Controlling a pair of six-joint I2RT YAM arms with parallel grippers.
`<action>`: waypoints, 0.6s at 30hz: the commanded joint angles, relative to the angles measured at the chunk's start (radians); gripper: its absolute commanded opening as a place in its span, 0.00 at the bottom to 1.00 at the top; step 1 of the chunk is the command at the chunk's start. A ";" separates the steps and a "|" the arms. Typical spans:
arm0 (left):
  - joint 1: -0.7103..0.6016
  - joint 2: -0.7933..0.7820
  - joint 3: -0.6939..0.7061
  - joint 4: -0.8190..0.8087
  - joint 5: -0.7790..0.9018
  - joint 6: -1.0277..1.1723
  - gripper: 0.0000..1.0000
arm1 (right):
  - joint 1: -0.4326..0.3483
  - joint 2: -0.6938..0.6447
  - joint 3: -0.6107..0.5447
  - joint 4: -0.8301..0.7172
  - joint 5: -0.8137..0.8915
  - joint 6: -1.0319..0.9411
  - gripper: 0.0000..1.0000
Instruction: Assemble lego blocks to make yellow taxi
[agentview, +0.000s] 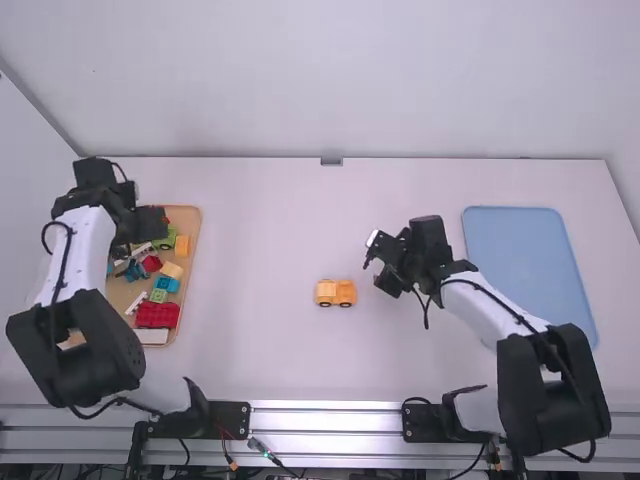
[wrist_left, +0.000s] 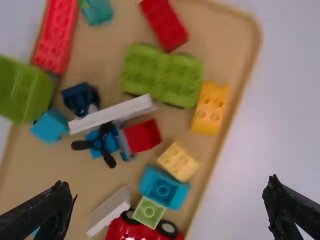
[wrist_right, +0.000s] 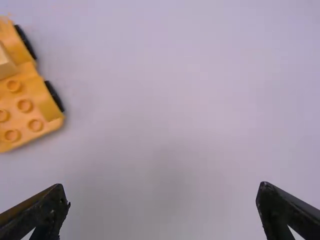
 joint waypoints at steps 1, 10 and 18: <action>0.047 0.064 0.005 -0.008 0.124 0.089 0.99 | -0.002 -0.062 -0.003 -0.004 0.029 0.003 0.99; 0.049 0.193 0.005 0.051 0.132 0.034 0.99 | -0.001 -0.143 -0.003 -0.008 0.031 0.036 0.99; 0.032 0.201 0.005 0.066 0.434 0.039 0.99 | -0.016 -0.142 -0.003 0.013 0.028 0.060 0.99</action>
